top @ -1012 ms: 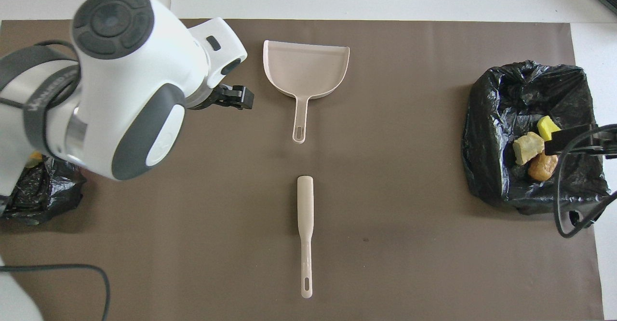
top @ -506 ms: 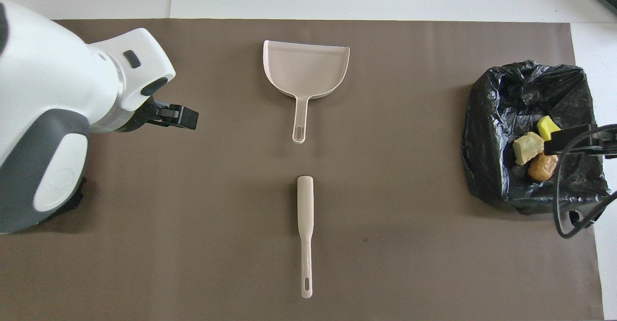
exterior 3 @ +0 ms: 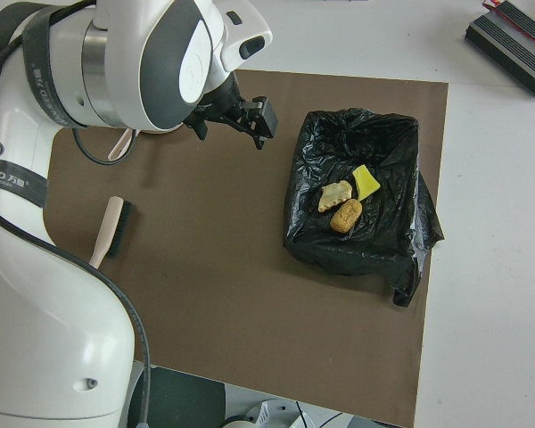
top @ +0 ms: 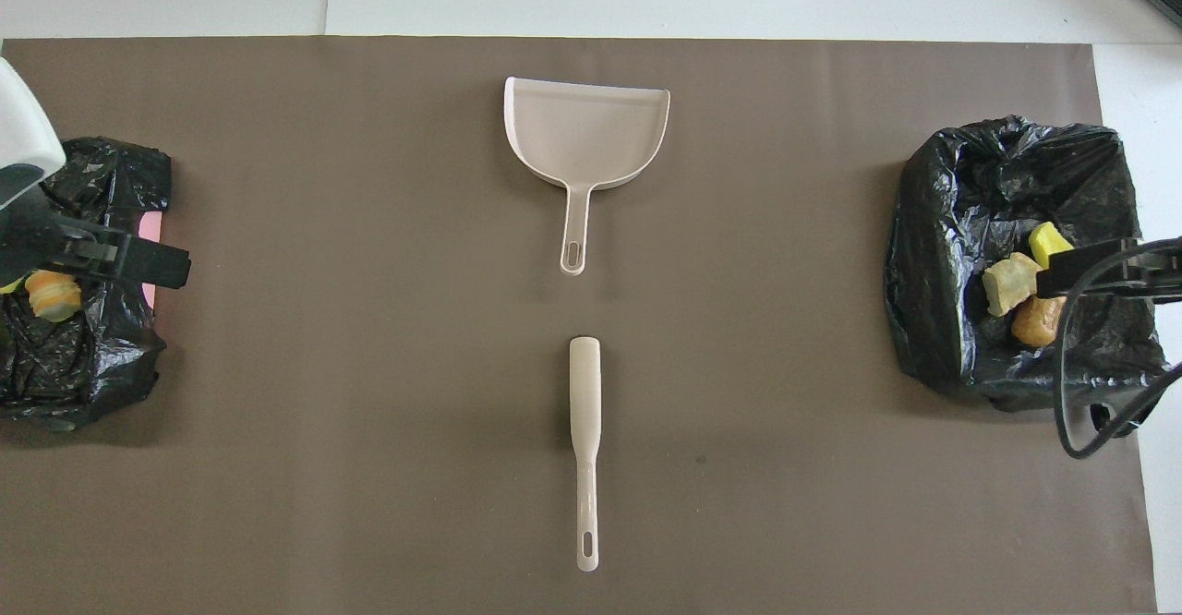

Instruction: Sweep and dump trash in bin

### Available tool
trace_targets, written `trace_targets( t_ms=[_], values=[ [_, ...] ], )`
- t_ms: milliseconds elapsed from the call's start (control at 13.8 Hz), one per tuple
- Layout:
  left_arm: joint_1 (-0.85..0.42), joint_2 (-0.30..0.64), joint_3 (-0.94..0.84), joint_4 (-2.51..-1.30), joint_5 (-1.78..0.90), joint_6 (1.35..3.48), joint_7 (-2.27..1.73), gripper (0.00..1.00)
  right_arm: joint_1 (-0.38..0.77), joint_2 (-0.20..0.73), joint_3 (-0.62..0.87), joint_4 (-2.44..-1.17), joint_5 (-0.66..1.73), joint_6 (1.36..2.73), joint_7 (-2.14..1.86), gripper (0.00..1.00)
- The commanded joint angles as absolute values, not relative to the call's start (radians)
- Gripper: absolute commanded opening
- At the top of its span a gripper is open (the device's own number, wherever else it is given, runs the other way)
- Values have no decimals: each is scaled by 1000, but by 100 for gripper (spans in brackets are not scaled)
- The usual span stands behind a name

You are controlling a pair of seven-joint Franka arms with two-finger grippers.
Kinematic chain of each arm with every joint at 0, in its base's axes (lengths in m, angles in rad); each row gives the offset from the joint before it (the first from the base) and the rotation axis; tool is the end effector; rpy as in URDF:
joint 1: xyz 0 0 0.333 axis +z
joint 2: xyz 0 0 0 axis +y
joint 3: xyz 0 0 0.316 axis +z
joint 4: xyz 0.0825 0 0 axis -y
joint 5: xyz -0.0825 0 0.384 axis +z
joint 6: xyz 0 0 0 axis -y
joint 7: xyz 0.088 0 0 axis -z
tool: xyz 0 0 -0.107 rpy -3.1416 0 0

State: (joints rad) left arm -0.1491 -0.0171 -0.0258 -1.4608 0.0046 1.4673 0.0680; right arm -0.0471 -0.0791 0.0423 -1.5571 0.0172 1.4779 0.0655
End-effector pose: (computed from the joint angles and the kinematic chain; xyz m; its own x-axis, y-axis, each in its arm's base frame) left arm 0.5299 -0.0932 0.6760 0.9705 -0.2400 0.0232 -0.2399 -0.9708 -0.0066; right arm 0.5200 0.0005 0.6652 0.9976 -0.0688 -0.0011 -0.0688 -0.9975 -0.0137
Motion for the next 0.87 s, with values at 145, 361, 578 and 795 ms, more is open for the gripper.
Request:
trace_targets(
  t_ms=[145, 361, 578, 795],
  values=[
    [-94, 74, -23, -1290, -18, 1365, 97, 100, -38, -81, -6, -1563, -3, 1485, 77, 100],
    [-87, 19, -23, -1372, -18, 1397, 140, 100, 34, -81, -40, -1565, -8, 1483, 81, 100],
    [-84, -61, -25, -1512, -18, 1485, 140, 100, 31, -83, -41, -1562, 3, 1485, 77, 100],
    [-84, -67, -26, -1522, -18, 1494, 138, 100, 29, -84, -41, -1562, 9, 1485, 77, 100]
  ],
)
